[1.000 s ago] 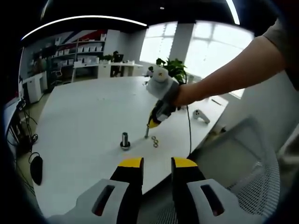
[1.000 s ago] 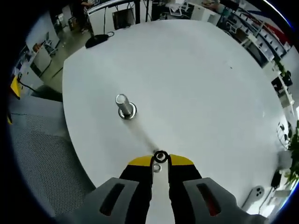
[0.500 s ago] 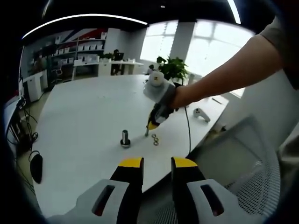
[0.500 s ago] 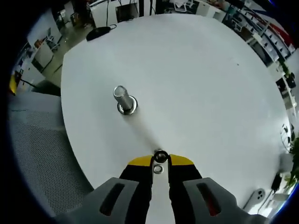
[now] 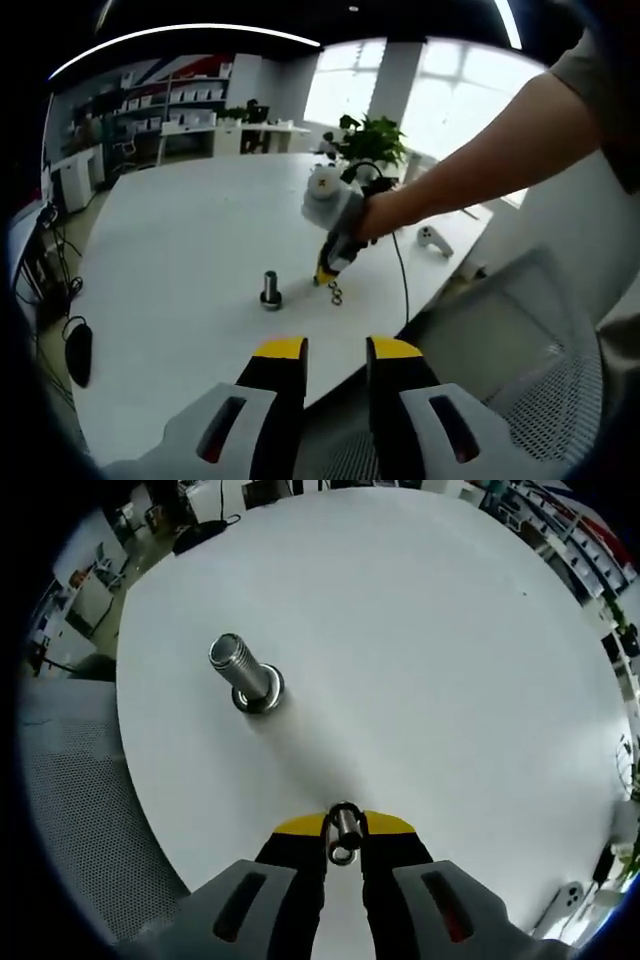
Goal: Place the washer onto the threaded stud by aligning its center hole with the stud, sliding it down to the base, and recovering from edge contact or off-axis alignment until the washer reaches the visible bottom stop.
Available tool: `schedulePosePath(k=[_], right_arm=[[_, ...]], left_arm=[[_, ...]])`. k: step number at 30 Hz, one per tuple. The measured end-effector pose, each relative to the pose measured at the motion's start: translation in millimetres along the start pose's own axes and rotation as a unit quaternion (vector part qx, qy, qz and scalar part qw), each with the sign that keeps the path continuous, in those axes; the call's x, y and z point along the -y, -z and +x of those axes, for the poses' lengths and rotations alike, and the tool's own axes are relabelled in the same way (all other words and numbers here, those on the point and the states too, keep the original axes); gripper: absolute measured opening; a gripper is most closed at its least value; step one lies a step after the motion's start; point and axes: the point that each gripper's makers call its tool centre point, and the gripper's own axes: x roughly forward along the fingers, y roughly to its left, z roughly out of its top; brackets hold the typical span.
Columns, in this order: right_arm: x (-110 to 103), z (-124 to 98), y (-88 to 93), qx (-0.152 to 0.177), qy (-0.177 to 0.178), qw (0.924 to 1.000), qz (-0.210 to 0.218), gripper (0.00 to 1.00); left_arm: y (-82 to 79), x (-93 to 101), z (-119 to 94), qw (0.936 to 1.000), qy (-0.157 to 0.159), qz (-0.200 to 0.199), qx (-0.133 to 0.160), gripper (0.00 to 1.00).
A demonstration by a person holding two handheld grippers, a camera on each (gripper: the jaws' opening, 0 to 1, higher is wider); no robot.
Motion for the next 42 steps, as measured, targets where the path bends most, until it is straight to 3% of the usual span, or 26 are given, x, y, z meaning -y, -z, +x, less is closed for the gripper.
schedulePosePath(k=[10, 21, 28, 33, 42], right_arm=[[-0.7, 2.2, 1.4, -0.008, 0.009, 0.9999, -0.004, 0.15], [0.6, -12.3, 11.0, -0.002, 0.019, 0.9998, 0.010, 0.18], [-15.8, -20.2, 22.6, 0.002, 0.014, 0.9994, 0.030, 0.18], [-32.0, -16.2, 30.5, -0.007, 0.011, 0.9999, 0.010, 0.20], [-46.5, -10.2, 26.8, -0.007, 0.000, 0.9999, 0.007, 0.21]], left_arm=[[-0.6, -0.5, -0.5, 1.0000, -0.001, -0.003, 0.003, 0.21], [-0.8, 0.0, -0.7, 1.0000, 0.000, -0.001, 0.005, 0.21], [-1.9, 1.1, -1.3, 1.0000, 0.002, 0.001, 0.008, 0.21], [-2.0, 0.7, -2.1, 0.9999, 0.000, 0.001, 0.010, 0.21], [-2.2, 0.5, -2.4, 0.9999, -0.001, 0.002, 0.011, 0.21]])
